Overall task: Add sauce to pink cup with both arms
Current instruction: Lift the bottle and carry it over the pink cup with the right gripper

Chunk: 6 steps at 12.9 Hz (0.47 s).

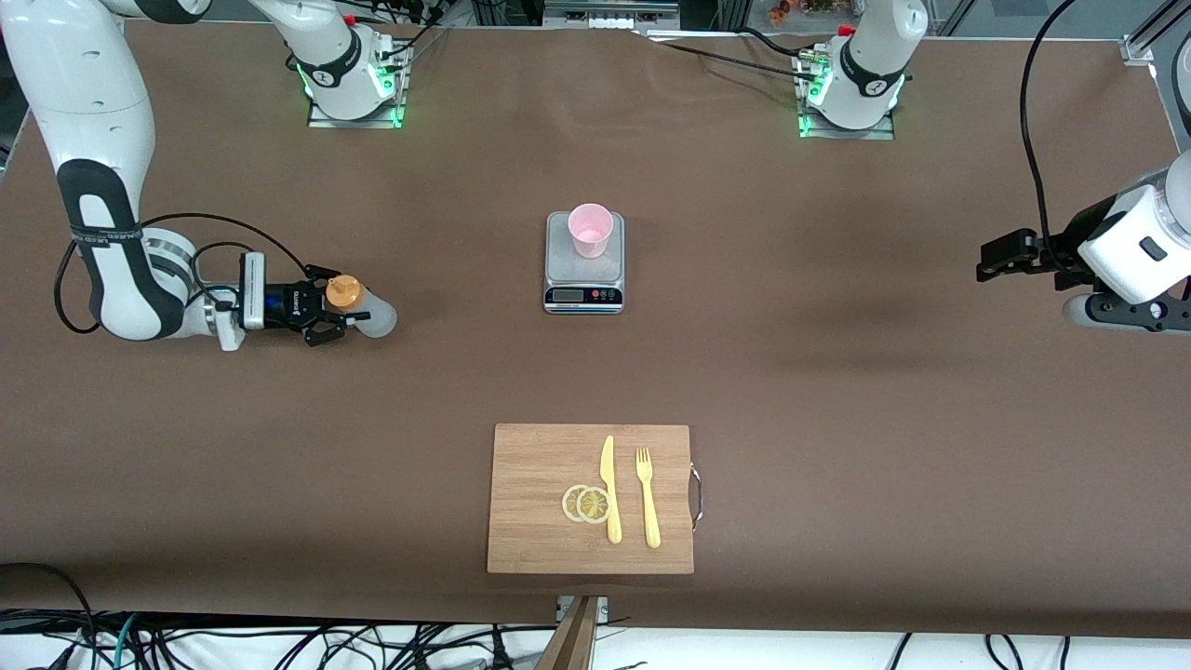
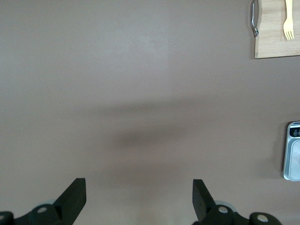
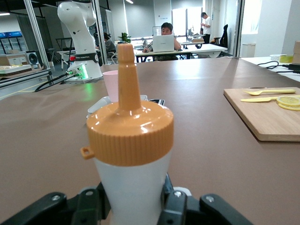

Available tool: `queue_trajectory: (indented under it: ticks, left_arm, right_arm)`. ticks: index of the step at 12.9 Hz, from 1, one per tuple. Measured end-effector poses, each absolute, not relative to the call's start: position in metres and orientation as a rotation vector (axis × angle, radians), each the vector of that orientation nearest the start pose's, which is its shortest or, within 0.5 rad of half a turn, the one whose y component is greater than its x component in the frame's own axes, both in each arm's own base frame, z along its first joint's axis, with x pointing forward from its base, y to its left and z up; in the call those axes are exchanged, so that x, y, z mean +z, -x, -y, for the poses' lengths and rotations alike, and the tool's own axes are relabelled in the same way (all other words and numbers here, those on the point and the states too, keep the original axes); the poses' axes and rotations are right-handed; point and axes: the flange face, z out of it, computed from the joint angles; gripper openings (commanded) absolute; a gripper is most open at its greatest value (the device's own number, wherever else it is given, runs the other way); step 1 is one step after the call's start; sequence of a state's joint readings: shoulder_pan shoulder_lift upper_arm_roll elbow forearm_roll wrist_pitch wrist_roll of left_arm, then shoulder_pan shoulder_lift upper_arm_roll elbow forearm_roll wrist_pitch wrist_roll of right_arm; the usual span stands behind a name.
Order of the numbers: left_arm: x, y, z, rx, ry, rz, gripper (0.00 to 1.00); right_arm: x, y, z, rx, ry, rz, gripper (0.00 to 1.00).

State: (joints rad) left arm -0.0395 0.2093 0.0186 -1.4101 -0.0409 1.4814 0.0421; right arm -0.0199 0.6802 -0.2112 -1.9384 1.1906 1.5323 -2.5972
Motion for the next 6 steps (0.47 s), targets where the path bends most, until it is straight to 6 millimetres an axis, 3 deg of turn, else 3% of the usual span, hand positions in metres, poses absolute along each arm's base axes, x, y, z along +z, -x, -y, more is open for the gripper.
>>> queue_trajectory:
  ticks: [3,6]
  left_arm:
    - [0.571,-0.606,0.019,0.219,3.171,-0.102,1.0]
    - [0.57,-0.606,0.018,0.22,3.171,-0.101,1.0]
  right_arm:
    - [0.168,-0.563,-0.023,-0.753,1.353,1.418,0.12]
    - [0.245,-0.582,-0.087,-0.509,1.488,1.533,0.13]
